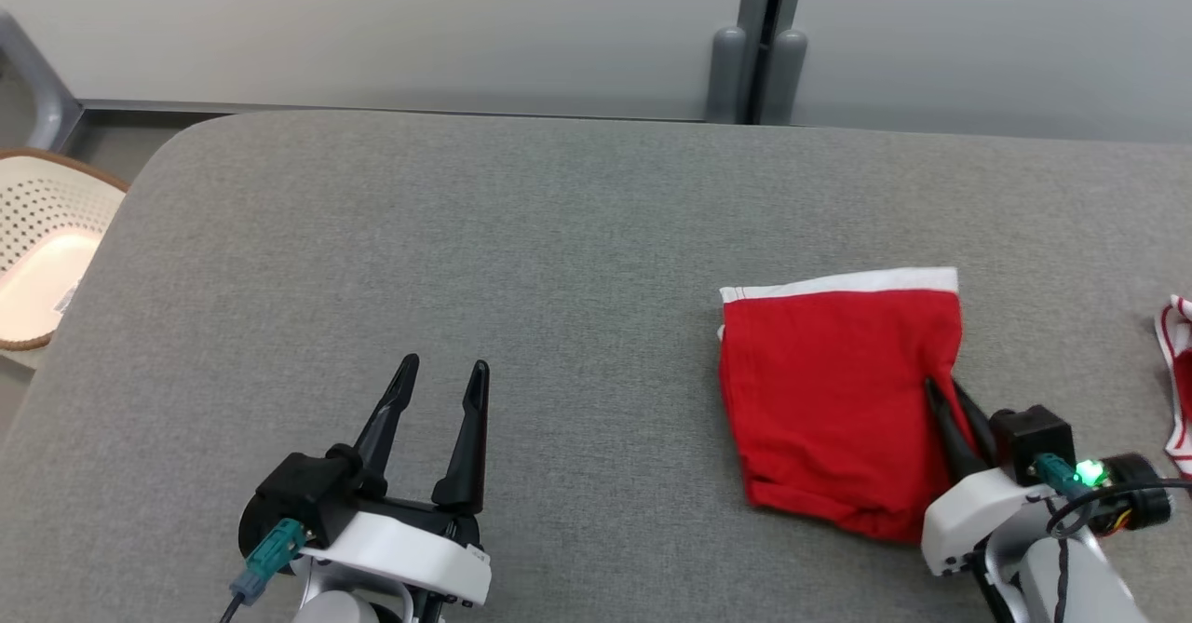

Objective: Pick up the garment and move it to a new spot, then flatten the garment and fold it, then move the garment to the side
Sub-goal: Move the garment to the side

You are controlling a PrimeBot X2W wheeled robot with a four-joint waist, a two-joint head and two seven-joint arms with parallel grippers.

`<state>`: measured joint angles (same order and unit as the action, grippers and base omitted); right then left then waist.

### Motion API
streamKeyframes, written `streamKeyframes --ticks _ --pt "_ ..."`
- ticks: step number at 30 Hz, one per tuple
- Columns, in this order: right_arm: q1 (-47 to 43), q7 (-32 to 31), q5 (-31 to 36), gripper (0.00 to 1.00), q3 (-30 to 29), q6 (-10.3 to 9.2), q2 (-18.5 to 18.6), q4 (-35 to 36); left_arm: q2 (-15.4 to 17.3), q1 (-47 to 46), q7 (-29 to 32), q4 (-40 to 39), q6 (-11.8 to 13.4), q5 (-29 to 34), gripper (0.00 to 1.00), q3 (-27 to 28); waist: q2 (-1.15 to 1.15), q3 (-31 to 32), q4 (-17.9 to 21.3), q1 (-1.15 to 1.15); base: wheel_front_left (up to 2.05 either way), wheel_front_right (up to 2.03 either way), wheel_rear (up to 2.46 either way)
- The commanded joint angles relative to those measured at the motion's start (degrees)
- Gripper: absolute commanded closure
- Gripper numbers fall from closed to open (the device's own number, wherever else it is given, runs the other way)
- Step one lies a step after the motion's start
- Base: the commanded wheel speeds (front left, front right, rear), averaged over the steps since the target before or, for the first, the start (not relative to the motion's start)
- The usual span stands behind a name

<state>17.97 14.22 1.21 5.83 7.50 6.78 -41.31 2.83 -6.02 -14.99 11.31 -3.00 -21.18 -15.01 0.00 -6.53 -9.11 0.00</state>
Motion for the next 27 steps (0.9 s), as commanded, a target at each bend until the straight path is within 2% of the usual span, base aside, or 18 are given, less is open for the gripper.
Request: streamKeyframes --ticks 1,6,10,16,20,27 --pt "0.59 0.51 1.77 1.0 -0.48 -0.04 0.69 0.93 0.18 0.01 -0.25 -0.38 -0.26 0.24 0.0 -0.2 0.0 0.29 1.31 0.0 0.0 0.0 0.0" --pt "1.3 1.04 11.68 1.0 0.82 -0.04 5.07 7.32 0.18 -0.86 -0.25 -1.33 -0.48 0.46 0.0 -1.68 0.0 -0.07 5.53 0.0 0.0 0.0 0.0" --pt "2.25 1.02 13.49 1.0 5.58 -0.05 10.17 11.46 0.2 -1.94 -0.25 -2.14 -0.76 0.61 0.0 -3.17 0.0 -0.78 9.27 0.0 0.0 0.0 0.0" --pt "5.84 -0.64 10.56 1.0 12.06 -0.09 21.26 14.7 0.21 -3.98 -0.24 -3.56 -0.98 1.05 0.0 -5.08 0.0 -3.57 14.85 0.0 0.0 0.0 0.0" --pt "9.88 -2.52 7.47 1.0 14.94 -0.09 28.53 15.57 0.23 -6.73 -0.14 -4.23 -1.37 2.03 0.0 -6.44 0.0 -7.41 17.02 0.0 0.0 0.0 0.0" --pt "15.56 -4.17 -0.27 1.0 15.41 -0.08 36.53 12.47 0.24 -12.06 -0.13 -3.8 -2.46 3.93 0.0 -7.99 0.0 -15.18 17.49 0.0 0.0 0.0 0.0"
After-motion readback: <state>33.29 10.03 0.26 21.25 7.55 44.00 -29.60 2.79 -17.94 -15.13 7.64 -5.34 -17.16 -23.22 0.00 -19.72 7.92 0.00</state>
